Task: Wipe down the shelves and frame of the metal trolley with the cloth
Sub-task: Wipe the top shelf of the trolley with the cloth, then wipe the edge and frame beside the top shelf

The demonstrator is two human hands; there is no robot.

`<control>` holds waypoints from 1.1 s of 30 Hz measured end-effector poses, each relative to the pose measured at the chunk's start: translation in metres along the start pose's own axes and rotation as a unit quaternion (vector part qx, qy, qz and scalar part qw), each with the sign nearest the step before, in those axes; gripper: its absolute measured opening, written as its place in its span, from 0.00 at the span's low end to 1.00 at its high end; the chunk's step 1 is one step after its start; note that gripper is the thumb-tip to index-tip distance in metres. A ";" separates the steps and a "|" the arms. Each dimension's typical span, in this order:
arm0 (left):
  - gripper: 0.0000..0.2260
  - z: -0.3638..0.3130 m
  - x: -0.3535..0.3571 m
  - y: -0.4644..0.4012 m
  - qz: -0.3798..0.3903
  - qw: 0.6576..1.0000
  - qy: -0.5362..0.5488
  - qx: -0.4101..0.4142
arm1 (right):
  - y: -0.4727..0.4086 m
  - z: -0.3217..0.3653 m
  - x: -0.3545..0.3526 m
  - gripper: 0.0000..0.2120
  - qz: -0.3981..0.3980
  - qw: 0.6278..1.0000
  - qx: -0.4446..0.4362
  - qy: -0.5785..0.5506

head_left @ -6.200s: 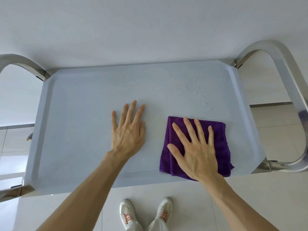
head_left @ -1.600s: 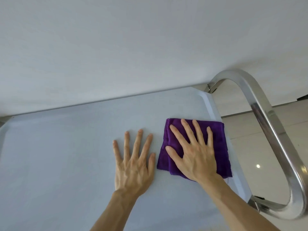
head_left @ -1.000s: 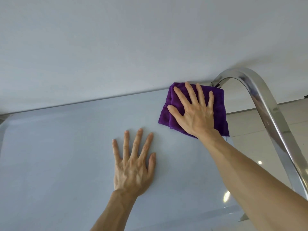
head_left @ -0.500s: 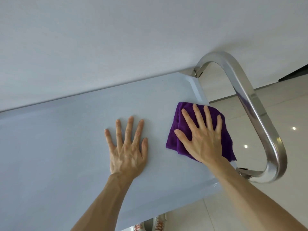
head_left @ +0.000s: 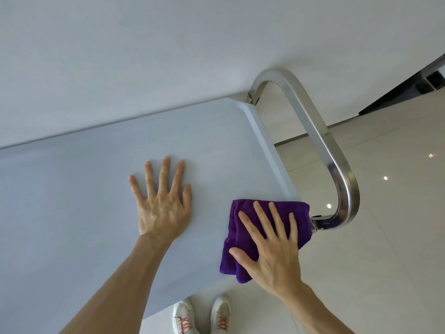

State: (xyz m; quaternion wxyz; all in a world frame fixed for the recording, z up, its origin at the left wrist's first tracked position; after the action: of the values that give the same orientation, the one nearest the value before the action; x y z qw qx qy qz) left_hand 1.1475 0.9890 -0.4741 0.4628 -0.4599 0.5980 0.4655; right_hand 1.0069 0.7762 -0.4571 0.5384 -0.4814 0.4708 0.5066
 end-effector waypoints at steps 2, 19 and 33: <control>0.26 0.000 0.000 0.000 -0.007 1.000 0.006 0.002 | 0.008 0.002 -0.003 0.29 -0.054 0.998 -0.005 -0.036; 0.23 -0.074 -0.015 0.053 0.011 0.995 0.087 0.046 | 0.005 -0.041 -0.115 0.24 -0.111 0.961 0.020 -0.253; 0.30 -0.125 0.029 0.089 0.017 1.000 -0.006 -0.002 | -0.025 -0.104 -0.133 0.08 -0.162 0.980 -0.057 -0.096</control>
State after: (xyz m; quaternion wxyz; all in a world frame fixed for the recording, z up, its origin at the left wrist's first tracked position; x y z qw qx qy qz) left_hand 1.0400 0.8754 -0.4737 0.4574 -0.4478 0.6022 0.4770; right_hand 1.0246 0.6599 -0.3336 0.6277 -0.5307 0.3030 0.4823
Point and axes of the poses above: each hand's wrist, its own y-axis away from the middle knuckle, its own x-axis out of the palm, z = x × y, the point moved 8 cm from there along -y, towards the middle knuckle
